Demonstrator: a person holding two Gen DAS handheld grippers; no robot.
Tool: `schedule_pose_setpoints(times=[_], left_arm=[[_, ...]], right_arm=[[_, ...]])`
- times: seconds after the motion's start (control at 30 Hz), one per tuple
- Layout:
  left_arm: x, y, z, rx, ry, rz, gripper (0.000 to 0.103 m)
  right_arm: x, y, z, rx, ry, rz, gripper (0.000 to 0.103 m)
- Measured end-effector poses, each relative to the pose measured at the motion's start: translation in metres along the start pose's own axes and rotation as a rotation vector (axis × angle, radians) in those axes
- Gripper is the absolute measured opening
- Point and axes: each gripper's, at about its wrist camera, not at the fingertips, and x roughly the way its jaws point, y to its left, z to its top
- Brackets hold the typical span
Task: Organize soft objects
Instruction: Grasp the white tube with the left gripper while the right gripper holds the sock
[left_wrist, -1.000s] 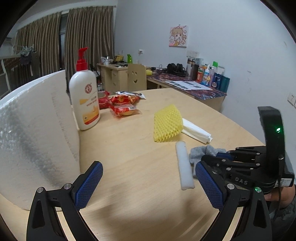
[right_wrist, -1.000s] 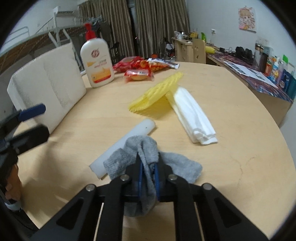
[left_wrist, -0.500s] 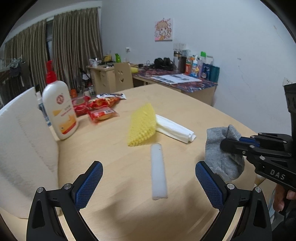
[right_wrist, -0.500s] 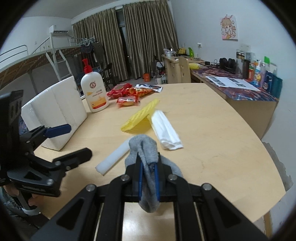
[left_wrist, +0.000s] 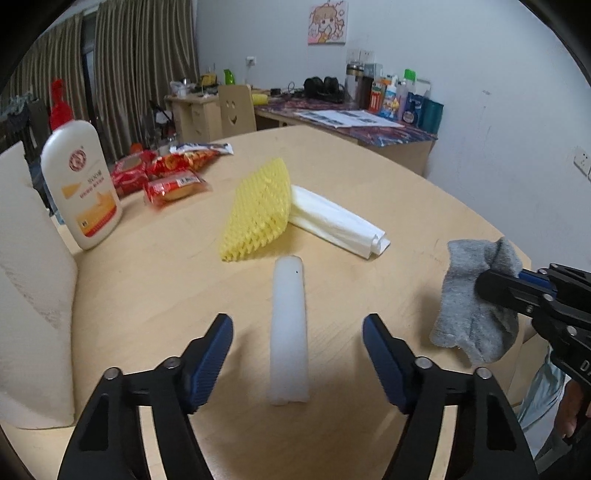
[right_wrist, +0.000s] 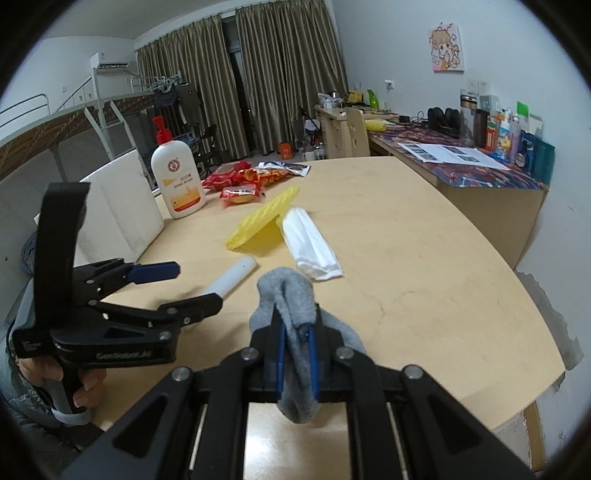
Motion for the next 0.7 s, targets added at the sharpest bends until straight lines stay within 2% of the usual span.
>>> schedule_pose_setpoints(times=[0.03, 0.17, 0.3, 0.47, 0.53, 0.7], left_arm=[[0.002, 0.000, 0.000, -0.004, 0.008, -0.003, 0.060], [0.011, -0.004, 0.000, 0.004, 0.033, 0.017, 0.054], [0.018, -0.005, -0.001, 0.004, 0.060, 0.032, 0.041], [0.019, -0.008, -0.001, 0.015, 0.062, 0.064, 0.033], [0.019, -0.009, -0.001, 0.018, 0.060, 0.075, 0.022], [0.018, -0.010, -0.001, 0.041, 0.054, 0.094, 0.018]], right_arm=[[-0.001, -0.001, -0.001, 0.003, 0.000, 0.000, 0.014], [-0.001, -0.003, -0.003, 0.009, 0.001, 0.000, 0.014], [-0.001, -0.005, -0.005, 0.007, 0.006, 0.002, 0.014], [-0.001, -0.006, -0.006, 0.011, 0.004, 0.002, 0.014], [-0.002, -0.006, -0.007, 0.010, 0.004, 0.002, 0.014], [-0.004, -0.008, -0.008, 0.011, 0.000, 0.003, 0.014]])
